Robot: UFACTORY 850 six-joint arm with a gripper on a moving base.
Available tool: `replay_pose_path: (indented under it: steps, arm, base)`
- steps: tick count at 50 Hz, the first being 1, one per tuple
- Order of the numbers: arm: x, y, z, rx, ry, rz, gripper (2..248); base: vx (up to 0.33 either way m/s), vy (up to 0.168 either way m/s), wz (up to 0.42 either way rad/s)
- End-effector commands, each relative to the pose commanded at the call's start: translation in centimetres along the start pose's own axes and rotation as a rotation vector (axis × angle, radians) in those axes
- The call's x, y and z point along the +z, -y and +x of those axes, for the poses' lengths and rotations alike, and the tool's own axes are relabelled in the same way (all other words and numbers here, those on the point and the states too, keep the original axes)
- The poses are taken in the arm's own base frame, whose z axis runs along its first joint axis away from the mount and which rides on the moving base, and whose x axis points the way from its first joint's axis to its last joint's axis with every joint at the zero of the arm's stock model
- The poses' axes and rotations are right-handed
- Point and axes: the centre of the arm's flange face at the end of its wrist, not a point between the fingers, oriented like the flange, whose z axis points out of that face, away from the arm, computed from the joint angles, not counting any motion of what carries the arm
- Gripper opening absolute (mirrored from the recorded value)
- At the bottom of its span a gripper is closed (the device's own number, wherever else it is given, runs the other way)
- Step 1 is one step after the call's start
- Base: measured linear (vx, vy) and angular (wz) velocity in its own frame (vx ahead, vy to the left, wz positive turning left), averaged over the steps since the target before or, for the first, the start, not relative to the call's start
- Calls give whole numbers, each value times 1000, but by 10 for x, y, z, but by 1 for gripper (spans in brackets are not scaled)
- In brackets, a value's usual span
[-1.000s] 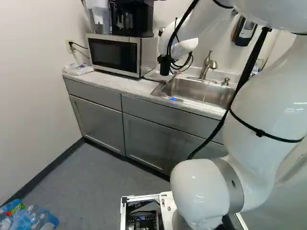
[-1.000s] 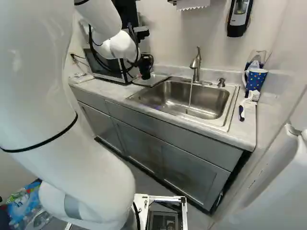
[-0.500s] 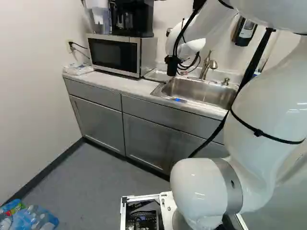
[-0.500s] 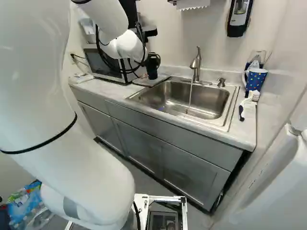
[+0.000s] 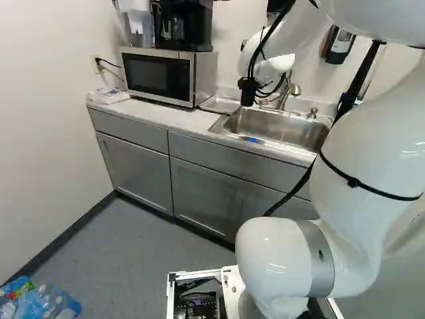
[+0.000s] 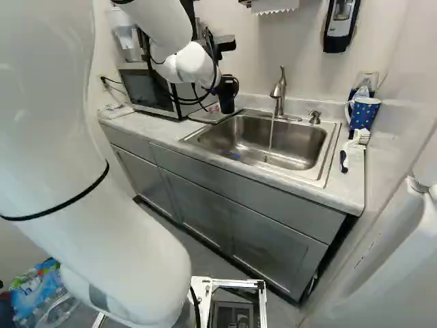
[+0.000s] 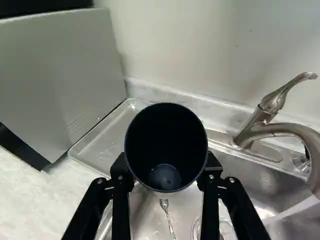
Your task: Rinse the cup and place it in the tray
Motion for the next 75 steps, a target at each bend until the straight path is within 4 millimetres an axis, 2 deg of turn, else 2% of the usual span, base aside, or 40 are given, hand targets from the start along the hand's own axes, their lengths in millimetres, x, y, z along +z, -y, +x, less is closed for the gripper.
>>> replay_pose_path:
  steps: [19, 49, 75]
  arm:
    - [5, -27, -13, 22, 27, -46, 126]
    - [23, -26, -42, 25, 89, -42, 126]
    - [18, -30, -69, 56, 68, -58, 126]
  base:
    - [0, 0, 0]
    - [0, 0, 0]
    - [0, 0, 0]
